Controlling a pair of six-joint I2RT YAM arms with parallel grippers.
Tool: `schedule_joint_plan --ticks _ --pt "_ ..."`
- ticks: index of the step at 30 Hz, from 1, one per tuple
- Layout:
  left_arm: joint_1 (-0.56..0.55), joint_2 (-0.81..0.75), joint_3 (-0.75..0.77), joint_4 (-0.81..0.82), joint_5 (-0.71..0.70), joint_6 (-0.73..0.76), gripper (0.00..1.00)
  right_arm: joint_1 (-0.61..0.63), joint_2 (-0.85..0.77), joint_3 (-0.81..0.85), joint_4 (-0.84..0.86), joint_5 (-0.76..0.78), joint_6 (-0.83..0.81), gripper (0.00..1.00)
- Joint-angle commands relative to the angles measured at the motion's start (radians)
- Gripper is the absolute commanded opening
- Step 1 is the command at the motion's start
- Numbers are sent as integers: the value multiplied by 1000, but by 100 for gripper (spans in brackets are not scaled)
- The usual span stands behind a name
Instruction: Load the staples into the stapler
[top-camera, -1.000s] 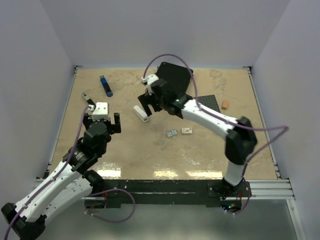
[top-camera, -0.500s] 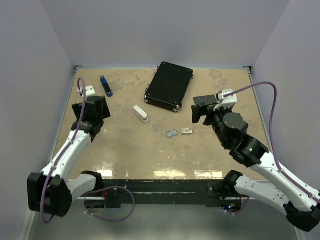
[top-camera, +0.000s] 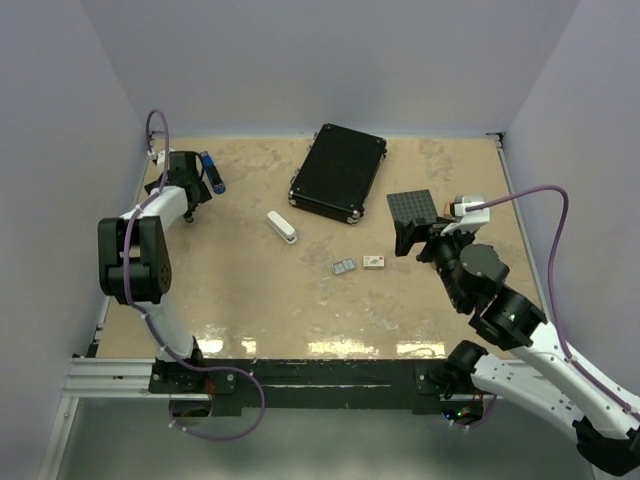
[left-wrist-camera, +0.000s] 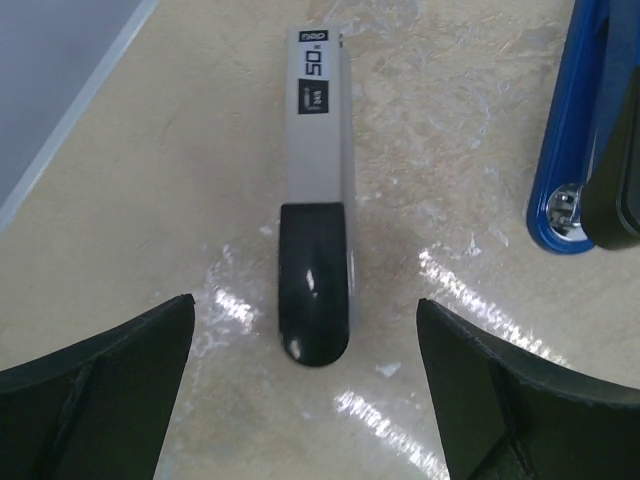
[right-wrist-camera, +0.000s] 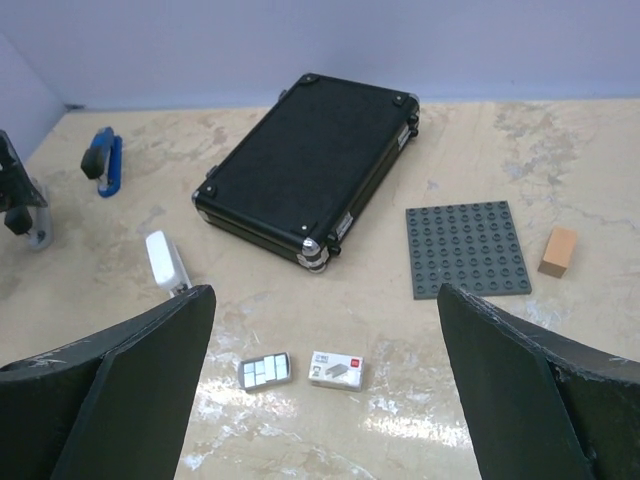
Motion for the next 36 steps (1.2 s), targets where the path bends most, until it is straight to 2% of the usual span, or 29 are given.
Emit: schedule_joint_plan --ticks 1,4,5,7,8,10,11,12,16,18,19,23,26,31,36 --pt "25 136 134 -4 27 -46 95 1 4 33 3 3 1 98" --pt "30 188 179 -35 21 -51 85 1 0 34 -4 7 -7 98" --pt "30 194 185 -40 21 -54 77 1 0 34 -3 10 -7 98" --pt "30 187 177 -44 25 -63 69 2 1 34 -3 9 -10 98" --pt "30 179 160 -41 28 -66 58 1 3 36 -1 3 -10 98" --pt "31 156 142 -35 33 -67 48 2 4 37 2 -7 -10 98" --pt "30 147 124 -35 33 -67 37 1 6 36 3 -13 -8 98" --pt "30 136 113 -36 34 -67 33 2 7 36 0 -14 -10 98" --pt "28 46 24 -38 57 -96 21 2 -3 31 14 -25 -5 98" --pt "20 8 -39 -61 70 -139 19 1 -8 27 23 -36 -7 98" --pt "5 -26 -73 -84 64 -162 13 2 -4 27 25 -39 -5 98" --pt "-84 -120 -166 -208 19 -282 11 1 7 28 28 -56 -4 98" --pt "-183 -238 -296 -222 -5 -365 11 1 9 28 31 -65 -2 98" --pt "-309 -486 -533 -219 93 -489 11 2 1 31 28 -73 -12 98" --pt "-481 -649 -619 -296 99 -622 12 2 18 37 16 -82 -13 98"
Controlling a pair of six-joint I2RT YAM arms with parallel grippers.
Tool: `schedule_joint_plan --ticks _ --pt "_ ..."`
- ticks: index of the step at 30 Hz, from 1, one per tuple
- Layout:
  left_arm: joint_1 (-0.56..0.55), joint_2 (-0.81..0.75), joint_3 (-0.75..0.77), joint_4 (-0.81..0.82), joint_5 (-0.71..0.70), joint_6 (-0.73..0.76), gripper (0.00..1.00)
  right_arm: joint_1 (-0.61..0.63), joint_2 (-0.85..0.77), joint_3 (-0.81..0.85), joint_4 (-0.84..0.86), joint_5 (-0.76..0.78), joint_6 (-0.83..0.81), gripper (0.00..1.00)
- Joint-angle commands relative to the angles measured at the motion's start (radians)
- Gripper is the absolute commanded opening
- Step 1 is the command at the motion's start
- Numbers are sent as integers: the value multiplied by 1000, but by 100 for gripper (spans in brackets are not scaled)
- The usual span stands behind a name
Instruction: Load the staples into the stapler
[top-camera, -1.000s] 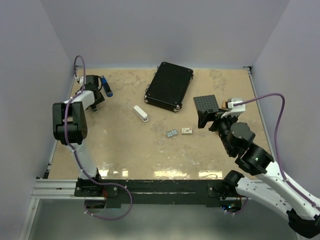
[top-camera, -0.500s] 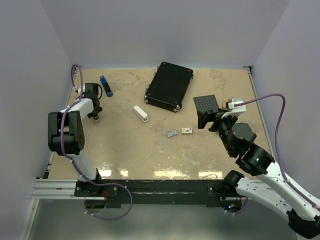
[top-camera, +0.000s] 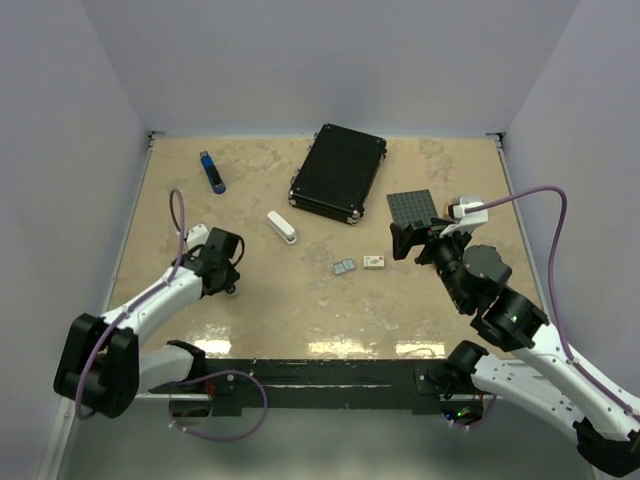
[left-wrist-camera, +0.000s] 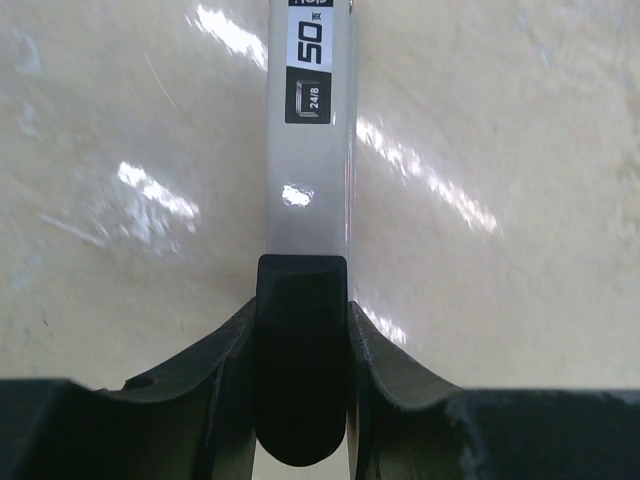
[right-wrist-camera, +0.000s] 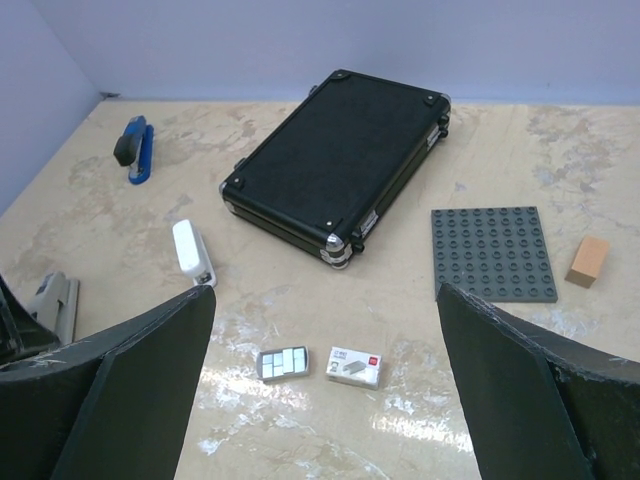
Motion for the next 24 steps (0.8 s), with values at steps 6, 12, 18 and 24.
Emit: schedule_joint_plan --ticks 6,12,18,24 --pt "-258 -163 -79 -95 42 -262 14 1 19 37 21 -1 -14 98" --pt "-362 -117 -63 -25 85 -325 25 2 44 37 20 -1 -12 98" --pt "-440 -48 -9 21 93 -375 56 1 45 38 15 6 -14 98" --pt "-485 -7 43 80 111 -382 64 1 54 37 17 -1 -12 98"
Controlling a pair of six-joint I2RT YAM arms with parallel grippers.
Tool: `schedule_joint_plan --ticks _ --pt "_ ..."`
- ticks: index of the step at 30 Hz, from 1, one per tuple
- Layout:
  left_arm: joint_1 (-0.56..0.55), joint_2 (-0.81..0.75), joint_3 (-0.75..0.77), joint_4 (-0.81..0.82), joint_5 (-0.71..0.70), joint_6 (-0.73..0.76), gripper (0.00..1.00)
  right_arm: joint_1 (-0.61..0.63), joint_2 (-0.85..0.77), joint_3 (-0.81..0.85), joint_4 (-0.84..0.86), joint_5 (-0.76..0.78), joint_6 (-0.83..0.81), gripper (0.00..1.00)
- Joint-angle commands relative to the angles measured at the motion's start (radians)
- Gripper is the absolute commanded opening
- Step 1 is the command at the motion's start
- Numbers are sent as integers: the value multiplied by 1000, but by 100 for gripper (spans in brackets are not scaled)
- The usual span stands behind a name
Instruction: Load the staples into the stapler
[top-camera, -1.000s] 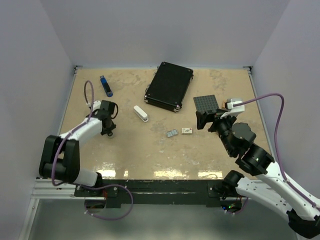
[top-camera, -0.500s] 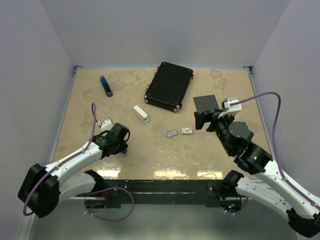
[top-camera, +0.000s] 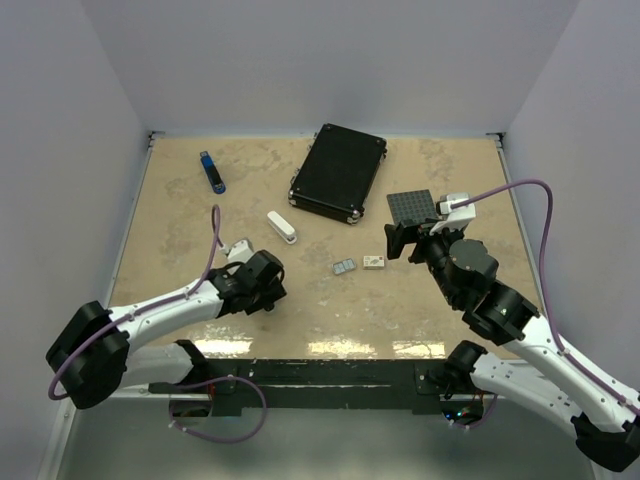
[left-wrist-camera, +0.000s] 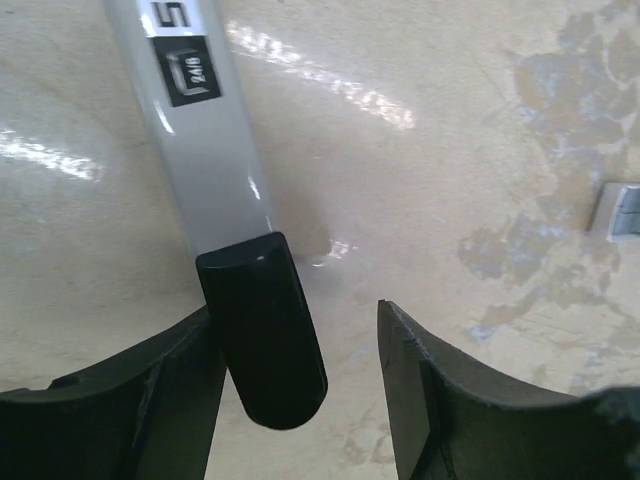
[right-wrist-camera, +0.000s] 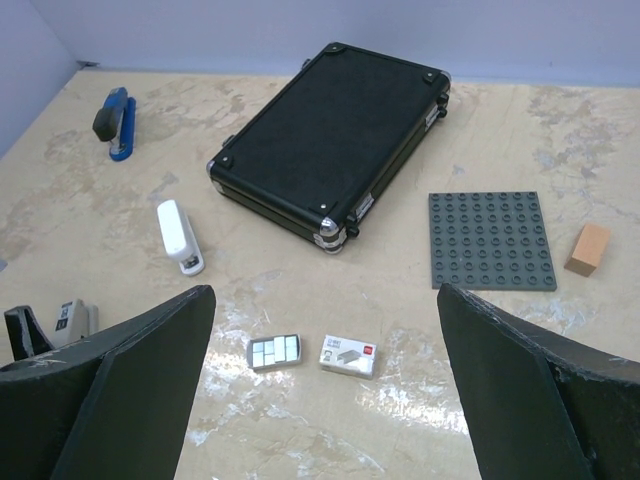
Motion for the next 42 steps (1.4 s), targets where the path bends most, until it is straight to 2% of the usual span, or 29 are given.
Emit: schedule_joint_plan --ticks 1,9,15,18,19,21,22,24,25,26,28,34,35,38,42 --pt "-34 27 78 91 25 -40 64 2 4 37 18 0 -11 98" --pt "-104 119 186 137 19 -6 66 1 1 35 21 -20 -19 98" --pt "-130 35 213 80 -53 115 72 2 -17 22 66 -120 -49 98" --pt "-127 -37 228 83 -102 335 78 3 -23 11 93 -213 -82 98" --pt "-126 -48 234 80 -114 489 78 3 -22 12 96 -268 -88 98" --pt "-126 -74 257 69 -134 645 78 3 -28 2 116 -316 -121 98" --pt "-126 -82 254 78 -133 819 79 3 -33 -3 127 -333 -128 98" --pt "-106 -108 230 129 -44 1005 82 2 -51 -21 153 -374 -146 98" --pt "-94 -111 222 135 -7 1146 83 3 -59 -27 164 -394 -154 98" --pt "-56 -106 216 138 90 1213 85 3 -68 -32 173 -416 -163 98" --pt "-19 -91 205 123 169 1379 86 -1 -91 -49 199 -457 -184 98" --pt "41 -71 159 160 313 1656 90 3 -117 -67 219 -505 -203 98" --pt "50 -62 164 161 373 1686 91 3 -112 -64 219 -511 -203 98" --pt "57 -2 211 105 432 1775 91 2 -94 -55 204 -526 -204 98" --pt "61 107 260 25 443 1845 89 3 -85 -52 204 -529 -208 98"
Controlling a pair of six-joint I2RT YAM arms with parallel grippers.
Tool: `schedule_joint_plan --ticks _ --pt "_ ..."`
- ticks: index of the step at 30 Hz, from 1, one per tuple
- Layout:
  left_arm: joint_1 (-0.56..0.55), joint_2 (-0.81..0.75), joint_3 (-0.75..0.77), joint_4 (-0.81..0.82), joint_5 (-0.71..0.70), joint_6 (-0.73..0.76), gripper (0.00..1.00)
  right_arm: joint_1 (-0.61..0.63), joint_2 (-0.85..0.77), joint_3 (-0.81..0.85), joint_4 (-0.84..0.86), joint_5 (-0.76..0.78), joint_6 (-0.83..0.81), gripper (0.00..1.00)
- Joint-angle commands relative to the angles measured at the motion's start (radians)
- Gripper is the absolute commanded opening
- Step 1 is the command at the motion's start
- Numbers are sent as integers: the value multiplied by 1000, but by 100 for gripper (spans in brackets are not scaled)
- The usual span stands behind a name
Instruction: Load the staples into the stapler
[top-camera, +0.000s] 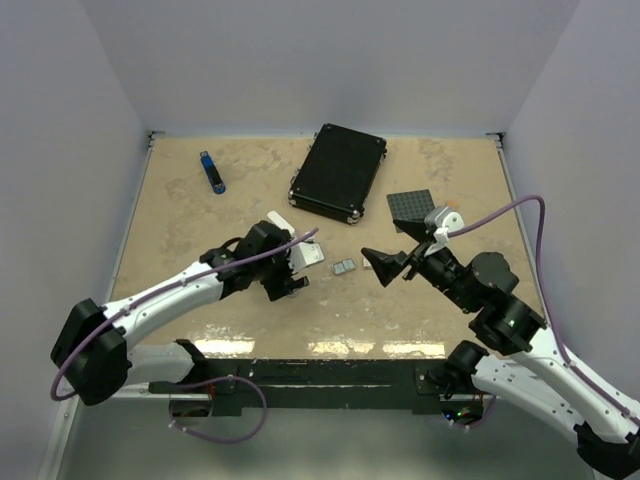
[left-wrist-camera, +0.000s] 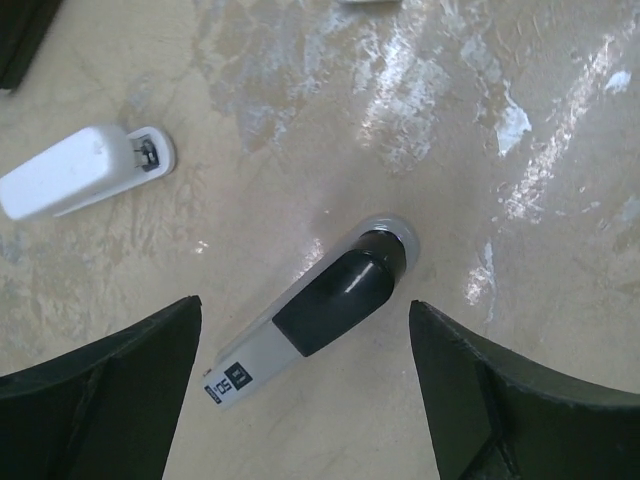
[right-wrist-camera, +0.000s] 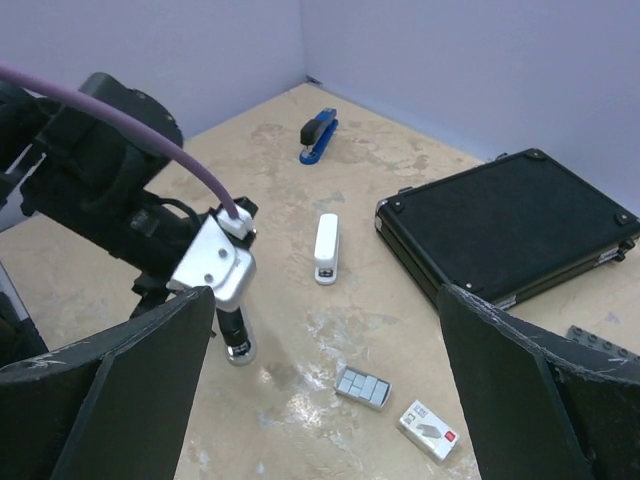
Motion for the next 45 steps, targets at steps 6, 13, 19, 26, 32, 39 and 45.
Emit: schedule_joint_plan --ticks 6,13,19,26,32,39,45 --pt "17 224 125 -94 98 203 81 2 -4 9 30 -28 -28 98" --pt "20 366 194 -122 127 217 52 1 11 13 25 -48 -31 98" --pt "22 374 222 -122 202 183 17 1 15 9 31 -41 -26 98" --pt "20 316 208 -26 313 25 5 1 60 -4 24 1 98 98" --pt "16 146 96 177 426 -114 0 1 94 -71 31 42 263 96" --pt "1 -78 -39 359 466 -205 0 1 172 -184 149 -70 398 82" --pt "-25 -176 -119 543 474 -286 0 2 264 -254 344 -140 549 73"
